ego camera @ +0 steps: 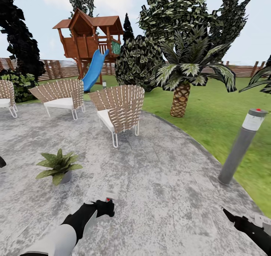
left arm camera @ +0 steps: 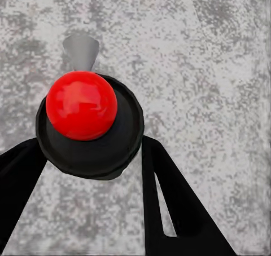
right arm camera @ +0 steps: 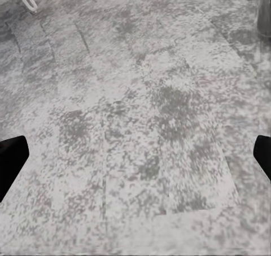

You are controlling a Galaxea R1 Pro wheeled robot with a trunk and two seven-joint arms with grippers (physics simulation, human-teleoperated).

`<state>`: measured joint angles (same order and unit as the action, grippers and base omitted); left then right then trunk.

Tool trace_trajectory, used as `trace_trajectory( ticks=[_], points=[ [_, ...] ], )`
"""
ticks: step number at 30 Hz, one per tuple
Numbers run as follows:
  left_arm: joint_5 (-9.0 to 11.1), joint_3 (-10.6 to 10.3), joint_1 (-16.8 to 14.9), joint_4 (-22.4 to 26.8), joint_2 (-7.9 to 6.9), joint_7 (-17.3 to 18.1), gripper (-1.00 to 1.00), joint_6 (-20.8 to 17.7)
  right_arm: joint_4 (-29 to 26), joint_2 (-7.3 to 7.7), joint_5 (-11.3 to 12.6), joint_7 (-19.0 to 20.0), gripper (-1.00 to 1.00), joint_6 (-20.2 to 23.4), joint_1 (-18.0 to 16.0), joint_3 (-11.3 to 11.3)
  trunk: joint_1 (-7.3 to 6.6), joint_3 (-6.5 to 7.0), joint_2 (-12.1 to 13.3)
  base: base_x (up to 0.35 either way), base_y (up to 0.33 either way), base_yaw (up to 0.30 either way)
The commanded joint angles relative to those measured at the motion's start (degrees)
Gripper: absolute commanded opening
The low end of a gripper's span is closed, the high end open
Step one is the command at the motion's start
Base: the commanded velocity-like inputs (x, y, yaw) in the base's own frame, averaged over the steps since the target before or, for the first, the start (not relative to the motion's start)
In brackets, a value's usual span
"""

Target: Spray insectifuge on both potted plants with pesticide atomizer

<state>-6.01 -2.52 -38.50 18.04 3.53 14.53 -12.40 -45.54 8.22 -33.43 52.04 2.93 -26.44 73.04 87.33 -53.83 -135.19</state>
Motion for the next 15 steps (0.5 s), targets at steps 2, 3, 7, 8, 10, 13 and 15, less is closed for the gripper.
trace_trajectory(
  ticks=[2, 3, 7, 8, 10, 13, 15],
  points=[
    [-0.59, 0.05, 0.00, 0.15, -0.01, 0.23, -1.00, -0.26, -0.07, -0.04, -0.23, 0.37, 1.00, 0.31, -0.10, 0.24, -0.05, -0.03, -0.03, -0.247, 0.000, -0.280],
    [-0.59, 0.05, 0.00, 0.15, -0.01, 0.23, -1.00, -0.26, -0.07, -0.05, -0.23, 0.35, 1.00, 0.31, -0.10, 0.25, -0.05, 0.00, -0.03, -0.088, 0.000, -0.286],
    [-0.59, 0.04, 0.00, 0.15, -0.01, 0.23, -1.00, -0.26, -0.07, -0.05, -0.23, 0.35, 1.00, 0.31, -0.10, 0.25, -0.05, 0.16, -0.03, -0.029, 0.000, -0.283],
    [-0.59, 0.05, 0.00, 0.15, -0.01, 0.23, -1.00, -0.26, -0.07, -0.05, -0.23, 0.35, 1.00, 0.31, -0.10, 0.25, -0.05, 0.20, -0.03, -0.008, 0.000, -0.281],
    [-0.59, 0.06, 0.00, 0.15, -0.01, 0.23, -1.00, -0.26, -0.07, -0.05, -0.23, 0.34, 1.00, 0.32, -0.10, 0.26, -0.05, 0.30, -0.03, -0.003, 0.000, -0.280],
    [-0.59, 0.06, 0.00, 0.15, -0.02, 0.23, -1.00, -0.26, -0.07, -0.04, -0.23, 0.34, 1.00, 0.31, -0.10, 0.24, -0.05, 0.44, -0.03, -0.001, 0.000, -0.280],
    [-0.59, 0.06, 0.00, 0.15, -0.02, 0.23, -1.00, -0.26, -0.07, -0.04, -0.23, 0.34, 1.00, 0.30, -0.10, 0.25, -0.05, 0.53, -0.03, 0.000, 0.000, -0.280]
  ],
)
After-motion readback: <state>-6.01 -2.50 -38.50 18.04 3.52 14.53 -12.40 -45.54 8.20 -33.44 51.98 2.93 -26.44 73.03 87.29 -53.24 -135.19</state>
